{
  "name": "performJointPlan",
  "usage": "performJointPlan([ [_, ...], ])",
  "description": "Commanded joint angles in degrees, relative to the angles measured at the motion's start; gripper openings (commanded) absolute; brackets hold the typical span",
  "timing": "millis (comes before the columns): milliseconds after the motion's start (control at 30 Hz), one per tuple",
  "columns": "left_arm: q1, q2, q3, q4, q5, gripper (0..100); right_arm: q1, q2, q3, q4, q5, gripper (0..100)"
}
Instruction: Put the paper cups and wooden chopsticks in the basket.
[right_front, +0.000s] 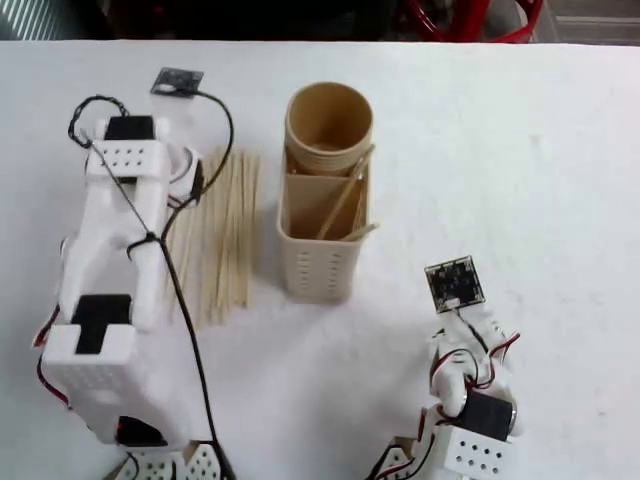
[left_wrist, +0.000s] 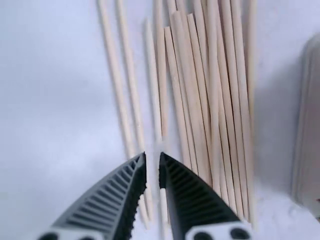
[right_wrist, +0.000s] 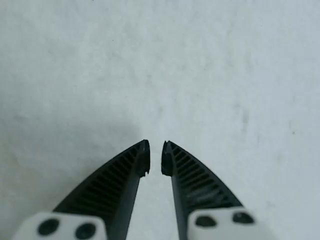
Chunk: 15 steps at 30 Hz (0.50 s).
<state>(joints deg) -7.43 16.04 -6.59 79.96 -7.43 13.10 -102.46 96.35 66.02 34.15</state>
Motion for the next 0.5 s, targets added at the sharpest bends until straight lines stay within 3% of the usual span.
performJointPlan([
  [0, 0.75, -3.47, 0.44, 0.09, 0.44, 7, 0.22, -0.31, 0.53, 0.22, 0.26, 5.7],
  [233, 0.75, 2.24, 12.40, -11.34, 0.00, 15, 0.22, -0.31, 0.53, 0.22, 0.26, 5.7],
  [467, 0.31, 5.41, 13.36, -12.13, -0.18, 15, 0.22, -0.31, 0.53, 0.22, 0.26, 5.7],
])
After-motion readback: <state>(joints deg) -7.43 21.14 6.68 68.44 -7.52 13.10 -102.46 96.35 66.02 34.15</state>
